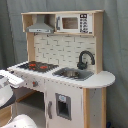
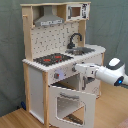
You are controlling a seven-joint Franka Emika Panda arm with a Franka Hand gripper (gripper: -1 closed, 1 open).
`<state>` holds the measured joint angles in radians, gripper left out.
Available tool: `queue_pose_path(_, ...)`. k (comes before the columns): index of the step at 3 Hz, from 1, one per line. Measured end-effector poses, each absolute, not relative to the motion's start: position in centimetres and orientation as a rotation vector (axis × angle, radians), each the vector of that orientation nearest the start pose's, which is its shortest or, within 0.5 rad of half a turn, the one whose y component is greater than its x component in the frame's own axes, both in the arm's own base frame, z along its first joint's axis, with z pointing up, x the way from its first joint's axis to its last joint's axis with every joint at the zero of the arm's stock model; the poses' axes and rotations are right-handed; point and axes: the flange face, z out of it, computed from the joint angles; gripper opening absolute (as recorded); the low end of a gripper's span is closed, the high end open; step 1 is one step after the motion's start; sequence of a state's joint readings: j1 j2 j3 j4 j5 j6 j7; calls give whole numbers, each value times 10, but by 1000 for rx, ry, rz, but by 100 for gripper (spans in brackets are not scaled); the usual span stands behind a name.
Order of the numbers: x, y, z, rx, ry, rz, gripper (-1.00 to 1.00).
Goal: Play with the kitchen
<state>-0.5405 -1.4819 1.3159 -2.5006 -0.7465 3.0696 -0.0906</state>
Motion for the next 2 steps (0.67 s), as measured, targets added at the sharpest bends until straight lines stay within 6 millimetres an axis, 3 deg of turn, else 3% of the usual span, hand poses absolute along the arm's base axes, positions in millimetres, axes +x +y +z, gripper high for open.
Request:
queue_pose_path(1,223,444,436,684,1287,902,100)
queue_pose_path(2,196,476,454,654,1248,971,100)
